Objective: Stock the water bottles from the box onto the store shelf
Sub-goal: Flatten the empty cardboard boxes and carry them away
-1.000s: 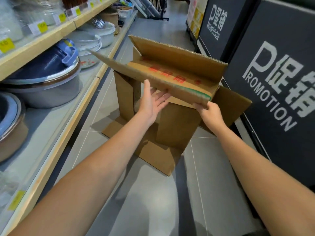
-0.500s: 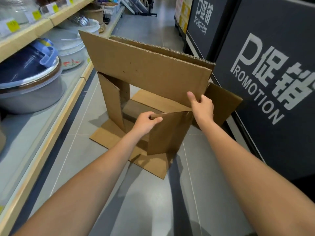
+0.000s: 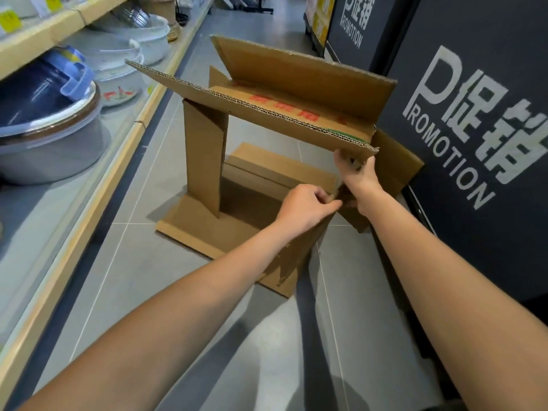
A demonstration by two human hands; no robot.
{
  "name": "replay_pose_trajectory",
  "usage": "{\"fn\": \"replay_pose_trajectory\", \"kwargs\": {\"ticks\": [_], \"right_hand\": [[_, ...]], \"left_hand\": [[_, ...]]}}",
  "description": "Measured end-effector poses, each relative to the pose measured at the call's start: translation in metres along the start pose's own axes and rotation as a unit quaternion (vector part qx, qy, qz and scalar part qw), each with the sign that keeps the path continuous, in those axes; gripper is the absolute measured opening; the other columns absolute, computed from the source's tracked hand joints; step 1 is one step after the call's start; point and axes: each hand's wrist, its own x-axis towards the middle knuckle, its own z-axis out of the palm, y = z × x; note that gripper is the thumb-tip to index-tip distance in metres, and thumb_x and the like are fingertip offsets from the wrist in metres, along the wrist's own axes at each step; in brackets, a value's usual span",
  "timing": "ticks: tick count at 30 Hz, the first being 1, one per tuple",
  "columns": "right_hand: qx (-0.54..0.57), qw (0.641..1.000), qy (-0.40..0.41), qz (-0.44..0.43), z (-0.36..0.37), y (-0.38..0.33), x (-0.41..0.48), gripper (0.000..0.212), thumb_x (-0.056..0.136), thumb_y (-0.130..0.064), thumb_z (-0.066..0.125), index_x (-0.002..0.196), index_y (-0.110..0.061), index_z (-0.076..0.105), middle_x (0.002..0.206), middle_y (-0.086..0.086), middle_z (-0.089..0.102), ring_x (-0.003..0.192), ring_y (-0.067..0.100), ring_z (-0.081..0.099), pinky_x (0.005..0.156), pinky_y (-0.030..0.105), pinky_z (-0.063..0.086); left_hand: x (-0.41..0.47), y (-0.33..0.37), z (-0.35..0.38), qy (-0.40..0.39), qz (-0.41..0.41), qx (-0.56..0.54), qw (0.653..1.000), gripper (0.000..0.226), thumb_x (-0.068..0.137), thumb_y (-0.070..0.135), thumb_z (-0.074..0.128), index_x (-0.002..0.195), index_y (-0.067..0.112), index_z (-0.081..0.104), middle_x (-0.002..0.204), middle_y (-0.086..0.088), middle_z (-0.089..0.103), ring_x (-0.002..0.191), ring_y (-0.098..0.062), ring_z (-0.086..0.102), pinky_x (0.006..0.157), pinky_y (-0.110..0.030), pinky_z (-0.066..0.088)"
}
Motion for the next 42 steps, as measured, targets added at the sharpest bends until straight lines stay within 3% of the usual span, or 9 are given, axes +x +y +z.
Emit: {"fn": "replay_pose_trajectory", "kwargs": {"ticks": [3, 11, 14, 17, 26, 29, 34, 38, 42], "right_hand": [[-0.024, 0.999, 0.002, -0.032, 0.006, 0.003, 0.002, 0.063, 0.089, -0.046, 0.058, 0.138, -0.021, 0.028, 0.136, 0.003, 0.048, 0.121, 0.021, 0.046, 0.092, 0.031, 0.039], [-0.13, 0.985, -0.068, -0.089, 0.02, 0.022, -0.007, 0.062, 0.09, -0.033, 0.063, 0.138, -0.013, 0.03, 0.135, 0.009, 0.05, 0.123, 0.026, 0.05, 0.095, 0.033, 0.044], [-0.208, 0.971, -0.052, -0.105, 0.021, 0.022, -0.009, 0.062, 0.086, -0.055, 0.058, 0.137, -0.027, 0.036, 0.129, 0.0, 0.057, 0.114, 0.025, 0.057, 0.093, 0.047, 0.05], [-0.227, 0.968, -0.036, -0.102, 0.021, 0.013, -0.013, 0.068, 0.079, -0.072, 0.051, 0.134, -0.032, 0.044, 0.128, -0.005, 0.059, 0.114, 0.022, 0.058, 0.089, 0.039, 0.051], [-0.14, 0.988, -0.035, -0.055, 0.002, 0.0, -0.01, 0.056, 0.089, -0.057, 0.051, 0.137, -0.028, 0.046, 0.139, -0.001, 0.051, 0.129, 0.025, 0.045, 0.092, 0.034, 0.038], [-0.115, 0.993, -0.015, -0.036, 0.0, 0.002, -0.011, 0.058, 0.089, -0.056, 0.052, 0.138, -0.025, 0.044, 0.142, -0.001, 0.048, 0.133, 0.027, 0.041, 0.101, 0.041, 0.036], [-0.067, 0.997, 0.041, -0.025, -0.001, 0.006, -0.005, 0.063, 0.085, -0.061, 0.054, 0.136, -0.026, 0.045, 0.14, 0.0, 0.051, 0.132, 0.027, 0.043, 0.105, 0.043, 0.035], [-0.061, 0.995, 0.073, -0.015, -0.001, 0.009, -0.004, 0.068, 0.077, -0.072, 0.054, 0.131, -0.029, 0.049, 0.136, 0.0, 0.054, 0.132, 0.031, 0.042, 0.109, 0.054, 0.032], [-0.067, 0.995, 0.067, -0.024, -0.002, 0.013, -0.002, 0.072, 0.073, -0.077, 0.052, 0.129, -0.031, 0.05, 0.137, 0.001, 0.053, 0.136, 0.034, 0.036, 0.11, 0.059, 0.028]], "left_hand": [[-0.003, 0.003, 0.003, -0.048, -0.019, -0.002, 0.999, 0.03, 0.082, 0.041, 0.067, 0.092, 0.014, 0.063, 0.083, 0.0, 0.063, 0.082, -0.017, 0.061, 0.077, -0.036, 0.052], [-0.022, -0.019, 0.001, -0.206, -0.098, -0.078, 0.97, 0.071, 0.086, 0.043, 0.063, 0.142, 0.01, 0.036, 0.138, -0.007, 0.049, 0.115, -0.02, 0.057, 0.099, -0.03, 0.047], [-0.027, -0.023, 0.003, -0.22, -0.098, -0.128, 0.962, 0.062, 0.092, 0.028, 0.059, 0.145, 0.01, 0.032, 0.144, -0.007, 0.043, 0.123, -0.019, 0.051, 0.095, -0.024, 0.045], [-0.026, -0.028, 0.003, -0.227, -0.102, -0.149, 0.957, 0.061, 0.094, 0.023, 0.056, 0.147, 0.011, 0.029, 0.15, -0.007, 0.036, 0.132, -0.02, 0.043, 0.095, -0.021, 0.043], [-0.016, -0.021, 0.036, -0.286, -0.112, -0.123, 0.944, 0.05, 0.095, 0.021, 0.053, 0.143, 0.018, 0.039, 0.141, -0.005, 0.047, 0.129, -0.022, 0.045, 0.109, -0.036, 0.037], [-0.013, -0.019, 0.035, -0.235, -0.115, -0.137, 0.956, 0.054, 0.095, 0.02, 0.052, 0.146, 0.017, 0.036, 0.146, -0.004, 0.042, 0.133, -0.022, 0.042, 0.111, -0.036, 0.037], [-0.004, -0.041, -0.008, -0.021, -0.145, -0.19, 0.971, 0.047, 0.096, 0.019, 0.051, 0.142, 0.015, 0.039, 0.141, -0.004, 0.048, 0.13, -0.018, 0.045, 0.096, -0.022, 0.036], [0.013, -0.064, -0.056, 0.108, -0.195, -0.216, 0.951, 0.061, 0.098, 0.025, 0.049, 0.151, 0.021, 0.02, 0.154, -0.003, 0.029, 0.141, -0.024, 0.03, 0.11, -0.035, 0.03], [0.032, -0.073, -0.086, 0.138, -0.208, -0.219, 0.943, 0.068, 0.098, 0.029, 0.048, 0.153, 0.026, 0.009, 0.158, -0.002, 0.021, 0.144, -0.028, 0.024, 0.114, -0.043, 0.024]]}}
